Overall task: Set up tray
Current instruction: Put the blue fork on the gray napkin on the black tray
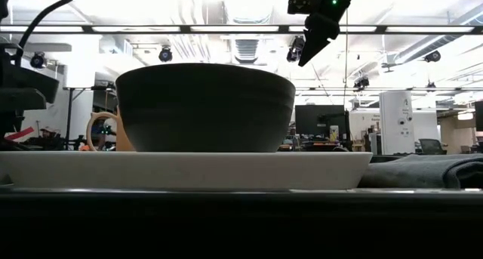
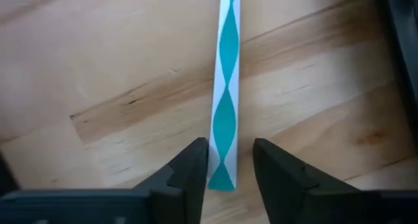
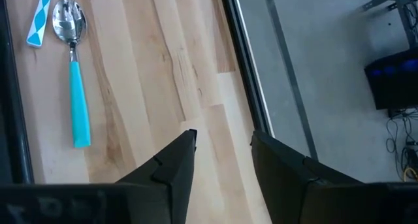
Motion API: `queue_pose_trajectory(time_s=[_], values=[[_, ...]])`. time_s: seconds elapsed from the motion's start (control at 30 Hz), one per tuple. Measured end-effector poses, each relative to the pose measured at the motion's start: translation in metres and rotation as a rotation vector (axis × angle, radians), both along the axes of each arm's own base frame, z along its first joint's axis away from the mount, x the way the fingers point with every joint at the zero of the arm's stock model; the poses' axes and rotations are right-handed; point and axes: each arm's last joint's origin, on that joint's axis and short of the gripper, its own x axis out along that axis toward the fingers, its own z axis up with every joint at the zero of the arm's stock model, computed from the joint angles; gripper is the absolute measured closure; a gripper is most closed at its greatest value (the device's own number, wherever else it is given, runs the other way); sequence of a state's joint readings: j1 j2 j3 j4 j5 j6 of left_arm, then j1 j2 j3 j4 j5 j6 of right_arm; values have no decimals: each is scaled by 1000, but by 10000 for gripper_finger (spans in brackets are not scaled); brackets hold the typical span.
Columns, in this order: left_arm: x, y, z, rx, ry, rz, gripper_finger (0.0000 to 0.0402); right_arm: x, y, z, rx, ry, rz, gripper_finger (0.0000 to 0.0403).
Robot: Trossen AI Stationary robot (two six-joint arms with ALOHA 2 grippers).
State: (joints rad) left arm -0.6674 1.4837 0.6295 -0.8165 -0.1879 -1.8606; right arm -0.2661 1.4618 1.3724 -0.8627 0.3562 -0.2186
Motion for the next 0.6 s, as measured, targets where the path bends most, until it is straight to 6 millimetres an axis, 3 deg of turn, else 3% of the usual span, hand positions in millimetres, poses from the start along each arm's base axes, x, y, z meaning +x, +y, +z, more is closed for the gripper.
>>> queue_pose_trajectory(time_s=[0.2, 0.6], values=[[0, 2, 3, 60, -7, -15, 368, 0, 1, 0, 18, -6, 16, 262], [8, 5, 19, 280, -125, -21, 371, 1, 0, 0, 29, -27, -7, 264]])
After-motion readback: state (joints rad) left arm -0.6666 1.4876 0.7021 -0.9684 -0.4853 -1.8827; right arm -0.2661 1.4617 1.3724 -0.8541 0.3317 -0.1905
